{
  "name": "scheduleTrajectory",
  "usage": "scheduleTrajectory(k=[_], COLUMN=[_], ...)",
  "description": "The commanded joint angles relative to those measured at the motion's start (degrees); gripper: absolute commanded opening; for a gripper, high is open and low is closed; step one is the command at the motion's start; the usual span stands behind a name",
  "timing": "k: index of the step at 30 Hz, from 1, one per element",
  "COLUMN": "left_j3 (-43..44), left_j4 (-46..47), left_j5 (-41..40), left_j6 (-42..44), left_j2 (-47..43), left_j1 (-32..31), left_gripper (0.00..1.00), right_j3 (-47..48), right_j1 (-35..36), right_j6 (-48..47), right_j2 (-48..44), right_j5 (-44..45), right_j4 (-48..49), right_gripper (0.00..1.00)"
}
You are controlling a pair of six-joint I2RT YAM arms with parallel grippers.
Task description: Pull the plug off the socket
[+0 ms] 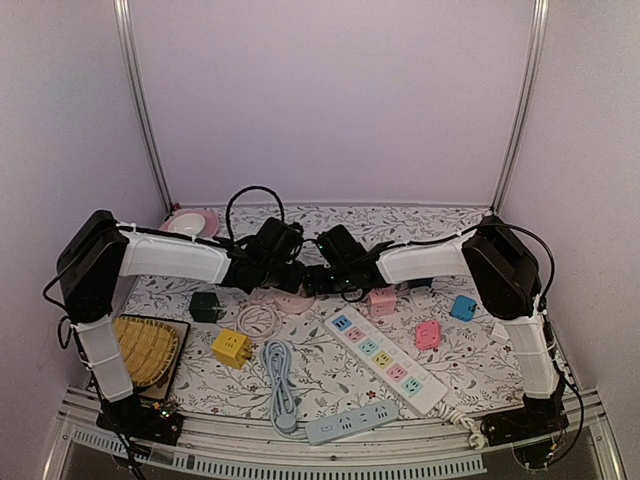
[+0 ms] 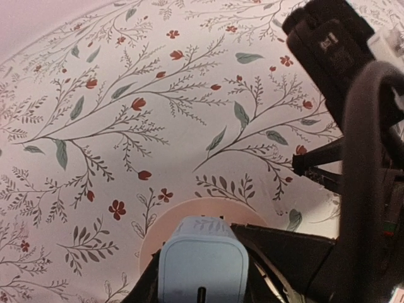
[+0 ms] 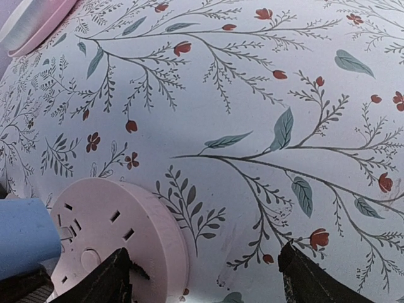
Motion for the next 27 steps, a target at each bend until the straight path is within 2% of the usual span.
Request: scheduleTrajectory(k=[1,8,22,27], left_j3=[1.25,-0.47,-8.82,-9.61], left_j4=[0.84,0.58,6.93,7.82], left_j5=[6.43,11.89,25.16,26.31], left_j6=[-0.89,-4.64,-10.34,-10.38], left_j2=[-2.96,-5.65,-3.47,-1.76], left_j1=[2.6,7.4,18.32,19.28], left_gripper=[0.0,0.0,0.0,0.12], right_j3=[-2.16,-3.13,-10.91,-15.64], right_j1=[-0.11,-0.18,0.06,0.02], right_j6=[-1.68,-2.1,-3.41,-3.49], right_j2=[4.37,1.61,-14.63,-22.15], right_j5=[1.25,0.61,-2.23,-2.61], right_j4=[-9.36,-9.28,-3.69,-1.41], right_gripper=[0.81,0.81,0.81,0.81])
